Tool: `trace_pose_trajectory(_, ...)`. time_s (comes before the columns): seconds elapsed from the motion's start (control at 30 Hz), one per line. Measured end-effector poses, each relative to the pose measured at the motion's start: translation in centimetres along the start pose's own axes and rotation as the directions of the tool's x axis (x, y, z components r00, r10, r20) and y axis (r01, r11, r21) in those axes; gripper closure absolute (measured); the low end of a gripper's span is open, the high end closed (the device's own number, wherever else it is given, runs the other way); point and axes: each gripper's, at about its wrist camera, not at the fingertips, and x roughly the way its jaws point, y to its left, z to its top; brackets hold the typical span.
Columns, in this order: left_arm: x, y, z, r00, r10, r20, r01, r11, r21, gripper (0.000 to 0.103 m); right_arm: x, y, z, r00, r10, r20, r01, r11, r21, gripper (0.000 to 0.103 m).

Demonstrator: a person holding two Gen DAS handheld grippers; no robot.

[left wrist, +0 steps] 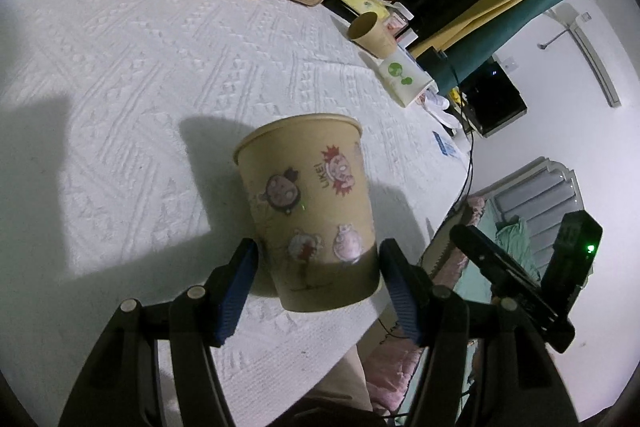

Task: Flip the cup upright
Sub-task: 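Pass the cup from the left gripper into the right gripper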

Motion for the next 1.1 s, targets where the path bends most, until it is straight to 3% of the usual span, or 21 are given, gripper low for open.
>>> trace_pose_trajectory(0.07,-0.1,-0.1,0.1,1.0,-0.005,0.001,0.005,1.0,0.0,0.039,0.3,0.0,0.0,1.0,-0.002,-0.006,0.002,1.0,0.003,0.021)
trace_pose_trajectory(0.2,-0.7,-0.1,0.2,1.0,-0.015,0.015,0.015,1.0,0.004,0.027,0.6,0.3,0.3,1.0,0.0,-0.01,0.0,1.0,-0.005,0.021)
trace_pose_trajectory(0.37,-2.0,-0.5,0.3,0.998,-0.041,0.047,0.04,0.999,0.012,0.024,0.8,1.3,0.8,1.0,0.017,-0.023,-0.017,0.999,-0.031,0.021)
trace_pose_trajectory(0.47,-3.5,-0.8,0.3,0.995,-0.037,0.091,0.034,0.999,0.036,0.024,0.8,2.4,1.7,0.996,0.075,-0.038,-0.076,0.996,-0.044,0.021)
trace_pose_trajectory(0.6,-6.1,-0.2,0.4,0.983,0.026,0.179,-0.04,0.997,0.073,0.024,1.0,5.1,3.1,0.978,0.19,-0.084,-0.198,0.976,-0.094,0.021)
trace_pose_trajectory(0.67,-7.6,0.5,0.3,0.969,0.081,0.231,-0.104,0.991,0.089,0.024,1.4,6.6,3.9,0.962,0.253,-0.105,-0.263,0.959,-0.101,0.021)
trace_pose_trajectory(0.83,-10.5,2.8,-0.2,0.919,0.223,0.325,-0.265,0.96,0.091,0.024,4.3,9.9,5.1,0.891,0.393,-0.226,-0.41,0.912,-0.031,0.021)
trace_pose_trajectory(0.93,-12.0,4.9,-0.5,0.905,0.253,0.341,-0.287,0.957,0.051,0.024,6.1,11.4,5.3,0.87,0.398,-0.292,-0.422,0.906,-0.021,0.021)
trace_pose_trajectory(1.1,-13.3,7.3,-1.1,0.9,0.264,0.347,-0.292,0.956,0.028,0.024,8.5,12.9,5.2,0.806,0.429,-0.408,-0.465,0.885,0.014,0.021)
